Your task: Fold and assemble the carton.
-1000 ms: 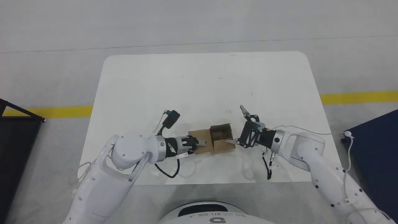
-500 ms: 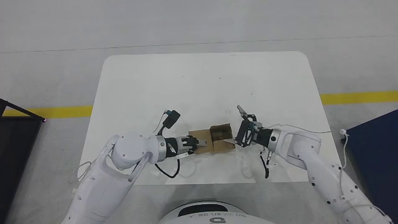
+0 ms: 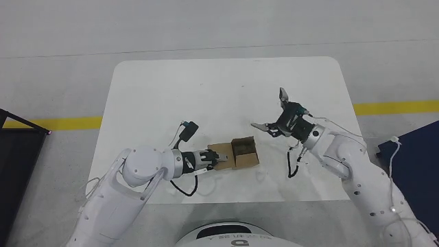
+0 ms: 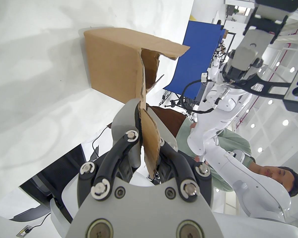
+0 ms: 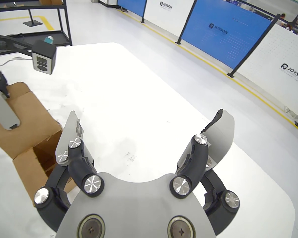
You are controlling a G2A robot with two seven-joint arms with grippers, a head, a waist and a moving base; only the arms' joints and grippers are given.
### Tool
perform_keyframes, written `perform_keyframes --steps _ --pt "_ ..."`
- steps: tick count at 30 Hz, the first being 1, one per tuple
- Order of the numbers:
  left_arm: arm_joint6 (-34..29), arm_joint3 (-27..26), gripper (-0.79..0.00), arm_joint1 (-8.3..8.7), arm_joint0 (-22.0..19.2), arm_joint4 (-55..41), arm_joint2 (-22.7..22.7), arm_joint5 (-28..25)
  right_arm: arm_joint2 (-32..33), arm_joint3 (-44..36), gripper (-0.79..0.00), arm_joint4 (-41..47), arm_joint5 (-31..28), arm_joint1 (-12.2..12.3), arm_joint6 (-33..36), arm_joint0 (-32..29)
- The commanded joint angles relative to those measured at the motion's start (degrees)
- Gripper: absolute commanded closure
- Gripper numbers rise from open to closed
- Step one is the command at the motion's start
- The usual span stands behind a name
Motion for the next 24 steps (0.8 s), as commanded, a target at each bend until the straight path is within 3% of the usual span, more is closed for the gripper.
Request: perform_keyframes --steps 1,10,24 --pt "0.11 0.04 0.000 0.09 -0.02 -0.27 0.02 -0.01 -1.55 1.05 -0.785 -0.38 0.19 -0.33 2.10 1.70" --pt "0.69 0.47 0.000 0.46 -0.39 -1.35 0.00 -0.02 -6.90 4.72 -0.785 -3.41 -1.35 -1.42 5.43 5.19" --pt "1.48 0.97 0.000 0.95 -1.18 -2.58 0.54 0.13 -7.58 6.18 -0.785 -6.30 -5.29 -1.59 4.45 4.82"
